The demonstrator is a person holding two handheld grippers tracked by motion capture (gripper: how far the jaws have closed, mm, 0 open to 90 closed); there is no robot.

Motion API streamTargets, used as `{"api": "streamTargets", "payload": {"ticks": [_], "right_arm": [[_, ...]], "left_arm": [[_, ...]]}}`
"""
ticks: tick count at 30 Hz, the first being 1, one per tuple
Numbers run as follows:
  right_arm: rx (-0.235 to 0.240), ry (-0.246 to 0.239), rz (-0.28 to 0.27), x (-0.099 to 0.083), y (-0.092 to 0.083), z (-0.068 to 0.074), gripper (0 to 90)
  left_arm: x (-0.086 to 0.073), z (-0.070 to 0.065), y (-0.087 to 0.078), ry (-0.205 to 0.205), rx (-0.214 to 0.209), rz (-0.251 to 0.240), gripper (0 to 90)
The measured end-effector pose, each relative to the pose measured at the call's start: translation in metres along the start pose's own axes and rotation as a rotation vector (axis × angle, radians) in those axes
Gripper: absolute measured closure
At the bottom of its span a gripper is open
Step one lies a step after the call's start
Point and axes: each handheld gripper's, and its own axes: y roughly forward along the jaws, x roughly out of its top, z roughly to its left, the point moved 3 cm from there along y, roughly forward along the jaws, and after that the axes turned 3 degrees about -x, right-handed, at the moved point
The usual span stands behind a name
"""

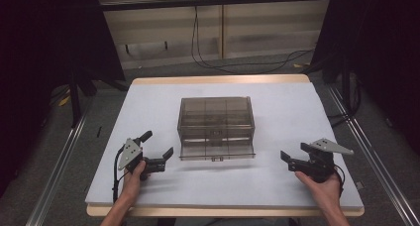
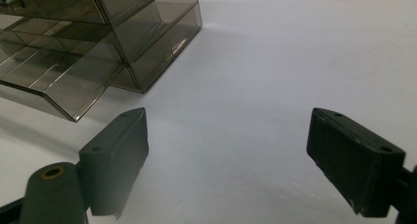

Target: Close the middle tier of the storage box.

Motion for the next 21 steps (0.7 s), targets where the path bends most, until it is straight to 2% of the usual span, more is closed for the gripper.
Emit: {"api": "streamTargets", "payload": {"ticks": [6, 7, 8, 10, 11, 12, 13, 15, 18, 19, 21], "right_arm": [[0.015, -0.014, 0.026, -0.001, 0.000, 0.003, 15.3], [0.023, -0.017, 0.033, -0.001, 0.000, 0.002, 17.2], [0.031, -0.012, 0.041, -0.001, 0.000, 0.002, 19.9], [0.029, -0.012, 0.045, -0.001, 0.000, 0.002, 18.9], [0.058, 0.002, 0.054, -0.002, 0.000, 0.001, 19.1], [0.069, 0.004, 0.053, -0.002, -0.001, 0.001, 22.9], [0.069, 0.004, 0.053, -0.002, -0.001, 0.001, 22.9], [0.089, 0.002, 0.038, -0.001, -0.004, 0.004, 33.1], [0.106, -0.005, 0.034, -0.001, -0.006, 0.007, 36.7], [0.119, -0.010, 0.040, -0.002, -0.006, 0.009, 40.6], [0.137, -0.023, 0.037, -0.002, -0.006, 0.011, 41.3]], "left_arm": [[0.000, 0.000, 0.000, 0.005, 0.000, 0.004, 0.8], [0.000, -0.001, 0.001, -0.006, -0.001, -0.005, 0.8], [0.000, 0.000, 0.000, 0.001, 0.000, 0.000, 0.8], [0.000, 0.000, 0.000, 0.000, 0.000, 0.000, 0.8], [0.000, 0.000, 0.000, 0.000, 0.000, -0.001, 0.8], [0.000, 0.000, 0.000, 0.009, 0.001, 0.004, 0.8], [0.000, 0.000, 0.000, 0.009, 0.001, 0.004, 0.8], [0.000, 0.001, -0.001, 0.017, 0.002, 0.008, 0.8], [0.000, 0.001, -0.001, 0.018, 0.001, 0.008, 0.8], [0.000, 0.001, -0.001, 0.017, 0.001, 0.007, 0.8], [0.000, 0.001, -0.001, 0.019, 0.001, 0.010, 0.8]]}}
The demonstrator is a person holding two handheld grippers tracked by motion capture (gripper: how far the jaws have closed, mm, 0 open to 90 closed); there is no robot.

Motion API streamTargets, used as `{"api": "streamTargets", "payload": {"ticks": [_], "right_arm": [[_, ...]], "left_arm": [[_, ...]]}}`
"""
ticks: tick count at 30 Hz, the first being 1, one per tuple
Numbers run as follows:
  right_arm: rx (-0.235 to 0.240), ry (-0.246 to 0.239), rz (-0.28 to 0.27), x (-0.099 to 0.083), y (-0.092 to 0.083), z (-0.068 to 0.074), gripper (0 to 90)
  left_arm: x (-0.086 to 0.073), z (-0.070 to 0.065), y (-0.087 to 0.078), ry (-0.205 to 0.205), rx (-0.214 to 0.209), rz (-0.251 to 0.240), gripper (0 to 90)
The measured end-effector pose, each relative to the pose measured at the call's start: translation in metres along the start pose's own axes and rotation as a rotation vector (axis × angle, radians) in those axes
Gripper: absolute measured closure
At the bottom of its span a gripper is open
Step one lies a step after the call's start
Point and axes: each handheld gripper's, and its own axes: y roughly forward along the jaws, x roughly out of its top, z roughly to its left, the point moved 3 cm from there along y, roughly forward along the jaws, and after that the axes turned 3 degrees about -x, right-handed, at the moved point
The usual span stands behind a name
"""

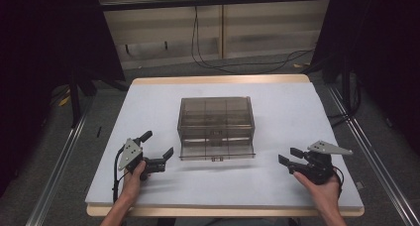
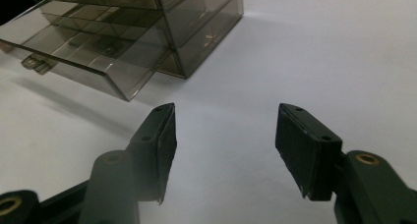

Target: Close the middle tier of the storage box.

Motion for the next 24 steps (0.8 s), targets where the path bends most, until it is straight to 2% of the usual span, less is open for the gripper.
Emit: {"api": "streamTargets", "payload": {"ticks": [4, 6, 11, 15, 22, 24], "right_arm": [[0.039, -0.006, 0.011, 0.000, 0.002, 0.003, 45.6], [0.067, -0.009, 0.019, 0.000, 0.001, 0.006, 51.7], [0.070, -0.015, -0.002, 0.001, -0.001, 0.009, 55.2], [0.099, -0.017, 0.003, 0.000, -0.002, 0.013, 62.9], [0.105, -0.018, -0.009, 0.001, -0.005, 0.017, 72.8], [0.125, -0.021, -0.002, 0.001, -0.005, 0.019, 78.6]], "left_arm": [[0.000, 0.000, 0.000, 0.000, 0.000, 0.000, 0.8], [0.000, 0.000, 0.000, -0.002, 0.001, -0.002, 0.8], [0.000, 0.000, 0.000, 0.000, 0.000, -0.001, 0.8], [0.000, 0.000, 0.000, -0.007, 0.001, -0.007, 0.8], [0.000, 0.000, 0.000, -0.002, 0.002, -0.001, 0.8], [0.000, 0.000, 0.000, 0.001, 0.000, 0.000, 0.8]]}}
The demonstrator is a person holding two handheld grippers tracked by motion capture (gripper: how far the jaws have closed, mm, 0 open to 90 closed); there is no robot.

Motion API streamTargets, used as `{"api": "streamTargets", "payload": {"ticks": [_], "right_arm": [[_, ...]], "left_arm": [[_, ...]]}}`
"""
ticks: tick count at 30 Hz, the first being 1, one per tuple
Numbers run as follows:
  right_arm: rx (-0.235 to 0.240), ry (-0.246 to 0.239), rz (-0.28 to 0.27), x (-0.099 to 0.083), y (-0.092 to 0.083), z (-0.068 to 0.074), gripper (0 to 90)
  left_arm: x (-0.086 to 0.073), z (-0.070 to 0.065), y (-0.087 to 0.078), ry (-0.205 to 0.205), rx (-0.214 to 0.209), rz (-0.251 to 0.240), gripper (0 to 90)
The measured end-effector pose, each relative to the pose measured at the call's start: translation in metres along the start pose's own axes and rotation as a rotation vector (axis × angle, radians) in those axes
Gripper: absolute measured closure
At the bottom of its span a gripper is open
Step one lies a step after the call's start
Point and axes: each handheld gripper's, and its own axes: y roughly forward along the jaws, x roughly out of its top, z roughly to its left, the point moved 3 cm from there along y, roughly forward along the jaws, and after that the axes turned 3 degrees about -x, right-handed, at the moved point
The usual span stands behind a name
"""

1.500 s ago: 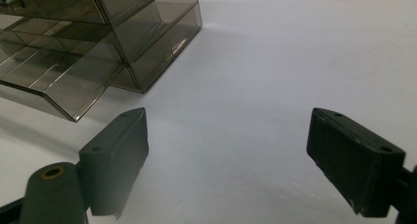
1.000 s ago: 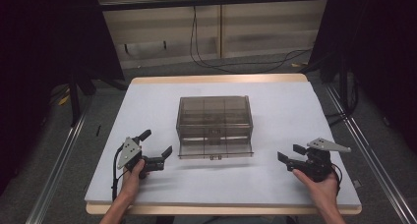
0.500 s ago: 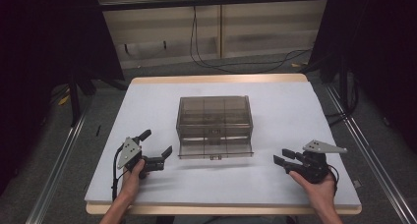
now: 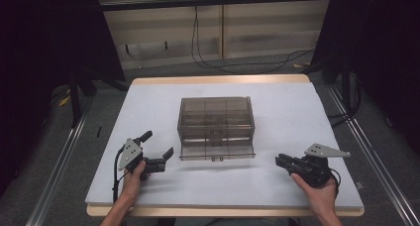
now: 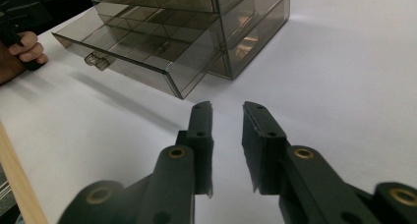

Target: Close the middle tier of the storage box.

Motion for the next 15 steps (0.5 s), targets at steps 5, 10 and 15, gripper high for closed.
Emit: {"api": "streamTargets", "payload": {"ticks": [5, 10, 15], "right_arm": [[0.022, -0.014, 0.012, -0.0004, 0.0018, 0.0053, 85.4], [0.037, -0.031, 0.030, -0.0012, 0.0040, 0.0085, 90.0], [0.046, -0.034, 0.033, -0.0015, 0.0037, 0.0100, 90.0]], "left_arm": [[0.0001, -0.0004, 0.0004, -0.009, 0.001, -0.006, 0.8], [0.0001, -0.0004, 0.0004, -0.009, 0.000, -0.005, 0.8], [0.0000, 0.0000, 0.0000, -0.002, 0.001, -0.001, 0.8]]}}
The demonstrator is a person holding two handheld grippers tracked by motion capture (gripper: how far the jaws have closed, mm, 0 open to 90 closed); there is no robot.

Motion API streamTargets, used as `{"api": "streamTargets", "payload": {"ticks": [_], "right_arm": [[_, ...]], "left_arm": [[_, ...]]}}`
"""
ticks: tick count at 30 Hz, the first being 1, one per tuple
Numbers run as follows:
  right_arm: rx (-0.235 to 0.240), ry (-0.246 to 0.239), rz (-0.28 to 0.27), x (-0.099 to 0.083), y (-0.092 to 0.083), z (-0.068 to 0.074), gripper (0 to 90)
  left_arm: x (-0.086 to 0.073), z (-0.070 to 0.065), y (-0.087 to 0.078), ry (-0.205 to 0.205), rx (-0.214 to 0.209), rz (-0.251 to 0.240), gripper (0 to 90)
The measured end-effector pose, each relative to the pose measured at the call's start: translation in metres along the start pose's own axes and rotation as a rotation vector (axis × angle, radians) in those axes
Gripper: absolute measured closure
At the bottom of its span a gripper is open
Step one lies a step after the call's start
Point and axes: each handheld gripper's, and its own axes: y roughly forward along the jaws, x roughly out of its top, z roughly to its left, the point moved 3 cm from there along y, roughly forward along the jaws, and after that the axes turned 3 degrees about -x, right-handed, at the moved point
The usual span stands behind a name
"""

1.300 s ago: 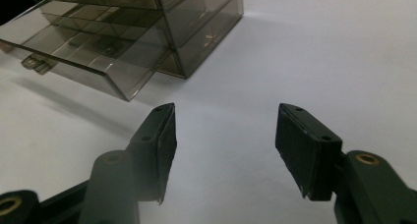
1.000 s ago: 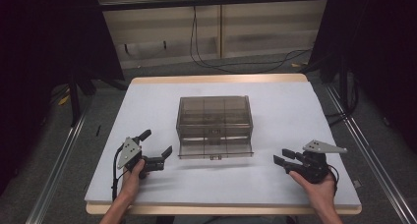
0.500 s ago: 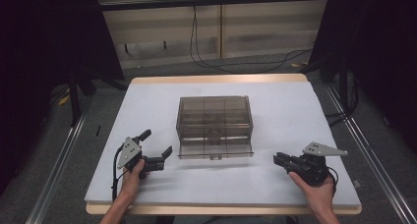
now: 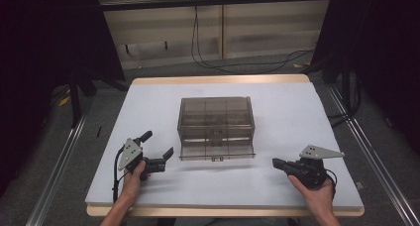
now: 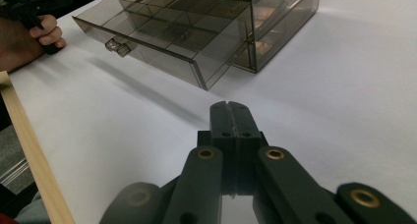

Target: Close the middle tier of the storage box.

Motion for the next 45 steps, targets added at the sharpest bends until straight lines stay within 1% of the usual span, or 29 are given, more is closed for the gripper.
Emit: {"api": "streamTargets", "payload": {"ticks": [3, 5, 6, 9, 10, 11, 12, 15, 16, 19, 21, 23, 24, 27, 29, 30, 33, 35, 36, 37, 39, 40, 41, 42, 43, 45], "right_arm": [[0.008, -0.007, 0.002, 0.000, 0.001, 0.002, 90.0], [0.026, -0.018, 0.004, 0.000, 0.002, 0.003, 90.0], [0.026, -0.018, 0.004, 0.000, 0.002, 0.003, 90.0], [0.050, -0.021, 0.010, 0.000, 0.002, 0.006, 90.0], [0.052, -0.025, 0.009, 0.000, 0.002, 0.006, 90.0], [0.058, -0.027, 0.008, 0.000, 0.002, 0.007, 90.0], [0.060, -0.032, 0.008, 0.000, 0.003, 0.008, 90.0], [0.071, -0.040, 0.017, 0.000, 0.004, 0.012, 90.0], [0.081, -0.047, 0.018, 0.001, 0.006, 0.014, 90.0], [0.085, -0.052, 0.018, 0.001, 0.006, 0.015, 90.0], [0.091, -0.056, 0.020, 0.002, 0.007, 0.017, 90.0], [0.093, -0.056, 0.024, 0.002, 0.007, 0.019, 90.0], [0.101, -0.065, 0.023, 0.002, 0.008, 0.021, 90.0], [0.103, -0.070, 0.026, 0.003, 0.008, 0.024, 90.0], [0.106, -0.070, 0.028, 0.003, 0.010, 0.026, 90.0], [0.112, -0.067, 0.030, 0.004, 0.011, 0.028, 90.0], [0.116, -0.070, 0.033, 0.004, 0.013, 0.030, 90.0], [0.116, -0.074, 0.041, 0.005, 0.015, 0.034, 90.0], [0.116, -0.074, 0.041, 0.005, 0.015, 0.034, 90.0], [0.118, -0.078, 0.041, 0.005, 0.015, 0.035, 90.0], [0.124, -0.082, 0.045, 0.006, 0.017, 0.037, 90.0], [0.126, -0.082, 0.045, 0.006, 0.017, 0.038, 90.0], [0.127, -0.082, 0.046, 0.007, 0.018, 0.039, 90.0], [0.123, -0.087, 0.051, 0.007, 0.019, 0.040, 90.0], [0.121, -0.098, 0.057, 0.009, 0.022, 0.040, 90.0], [0.124, -0.098, 0.060, 0.009, 0.023, 0.041, 90.0]], "left_arm": [[0.000, 0.000, 0.000, -0.007, 0.000, -0.005, 0.8], [0.000, -0.001, 0.000, -0.007, -0.003, -0.002, 0.8], [0.000, -0.001, 0.000, -0.007, -0.003, -0.002, 0.8], [0.000, 0.000, 0.000, 0.000, 0.000, 0.000, 0.8], [0.000, -0.001, 0.001, -0.016, -0.001, -0.009, 0.8], [0.000, -0.001, 0.001, -0.016, -0.002, -0.009, 0.8], [0.000, 0.000, 0.000, -0.006, 0.000, -0.004, 0.8], [0.000, -0.001, 0.001, -0.014, -0.002, -0.007, 0.8], [0.000, -0.001, 0.001, -0.014, -0.002, -0.007, 0.8], [0.000, -0.001, 0.001, -0.014, -0.002, -0.007, 0.8], [0.000, 0.000, 0.000, -0.007, 0.000, -0.004, 0.8], [0.000, -0.001, 0.001, -0.013, -0.002, -0.007, 0.8], [0.000, 0.000, 0.000, 0.002, -0.001, 0.002, 0.8], [0.000, 0.000, 0.000, 0.002, 0.000, 0.002, 0.8], [0.000, -0.001, 0.000, -0.006, -0.002, -0.002, 0.8], [0.000, -0.001, 0.001, -0.020, -0.001, -0.012, 0.8], [0.000, -0.002, 0.001, -0.025, -0.001, -0.014, 0.8], [0.000, -0.001, 0.001, -0.013, 0.000, -0.007, 0.8], [0.000, -0.001, 0.001, -0.016, 0.001, -0.010, 0.8], [0.000, 0.000, 0.000, 0.001, 0.000, 0.001, 0.8], [0.000, 0.000, 0.000, 0.005, -0.001, 0.005, 0.8], [0.000, -0.001, 0.001, -0.018, -0.001, -0.010, 0.8], [0.000, -0.001, 0.001, -0.014, -0.001, -0.006, 0.8], [0.000, -0.002, 0.001, -0.024, -0.002, -0.014, 0.8], [0.000, 0.000, 0.000, -0.007, 0.001, -0.004, 0.8], [0.000, -0.001, 0.000, -0.003, 0.000, 0.000, 0.8]]}}
